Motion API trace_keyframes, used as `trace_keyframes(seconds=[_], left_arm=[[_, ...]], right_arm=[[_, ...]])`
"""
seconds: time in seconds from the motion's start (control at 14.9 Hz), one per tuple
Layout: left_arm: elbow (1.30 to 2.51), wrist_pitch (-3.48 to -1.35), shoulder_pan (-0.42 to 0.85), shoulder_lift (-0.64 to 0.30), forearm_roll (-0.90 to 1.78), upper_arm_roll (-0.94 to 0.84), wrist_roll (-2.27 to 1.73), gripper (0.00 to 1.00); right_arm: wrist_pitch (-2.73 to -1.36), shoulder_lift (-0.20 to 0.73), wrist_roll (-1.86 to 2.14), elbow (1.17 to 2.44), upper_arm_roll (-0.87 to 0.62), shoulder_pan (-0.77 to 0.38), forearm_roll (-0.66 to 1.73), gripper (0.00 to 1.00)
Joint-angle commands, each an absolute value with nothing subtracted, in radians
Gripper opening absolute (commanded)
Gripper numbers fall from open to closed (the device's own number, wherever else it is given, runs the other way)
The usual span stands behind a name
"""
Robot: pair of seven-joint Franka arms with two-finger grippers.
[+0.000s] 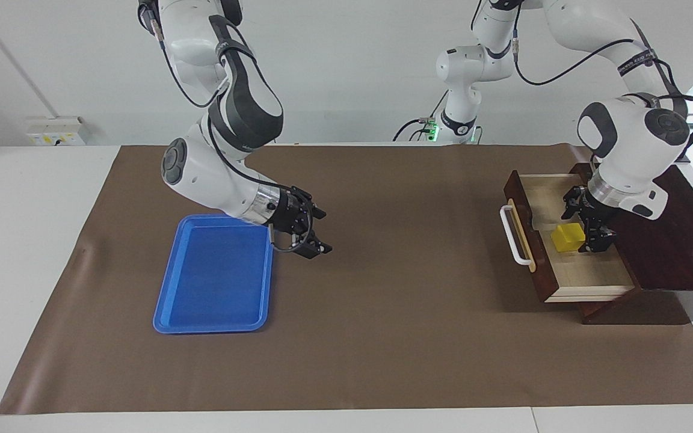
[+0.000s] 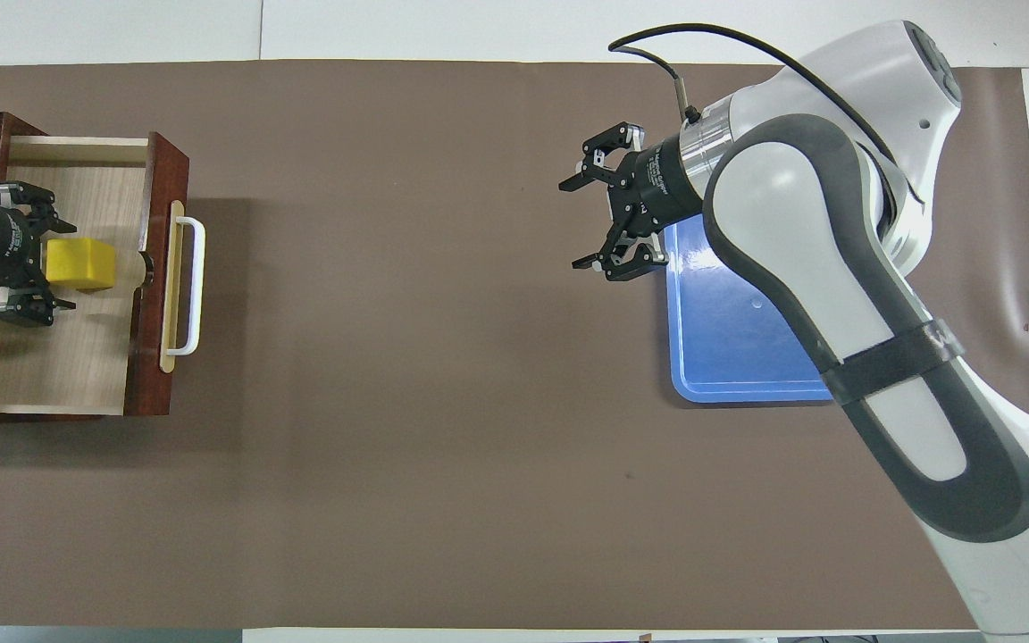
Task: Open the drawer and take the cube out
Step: 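Reach into the drawer and grasp the yellow cube with the left gripper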
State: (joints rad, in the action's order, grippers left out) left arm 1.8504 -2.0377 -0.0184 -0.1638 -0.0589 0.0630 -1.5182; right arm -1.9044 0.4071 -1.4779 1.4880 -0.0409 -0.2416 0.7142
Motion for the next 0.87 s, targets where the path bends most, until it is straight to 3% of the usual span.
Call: trace_keyframes(seconds=[0.0, 0.07, 0.13, 0.4, 0.8], left_arm=[[1.884, -2.072, -0.023, -0.133, -0.049, 0.06, -1.546, 0.33], [1.882, -2.072, -0.023, -0.135, -0.051, 0.06, -1.545, 0.06], [1.881, -2.072, -0.021, -0.137, -0.051, 0.06, -1.543, 0.0], [1.841, -2.046, -0.011, -0.149, -0.051, 0.06, -1.54, 0.0], [1.608, -1.784, 0.031, -0.186, -0.046, 0.054, -1.548, 0.0]], right_arm=[[-1.893, 0.422, -1.506, 1.46, -0.037, -0.247, 0.69, 0.92], [-1.893, 0.42, -1.506, 1.463, -0.037, -0.247, 0.689, 0.92], [-1.893, 0.42, -1.506, 1.463, -0.037, -0.245, 0.69, 0.92], [-1.89, 0.42, -1.506, 1.462, -0.035, -0.239, 0.69, 0.92], [-1.881, 0.417, -1.505, 1.46, -0.034, -0.226, 0.695, 0.92]])
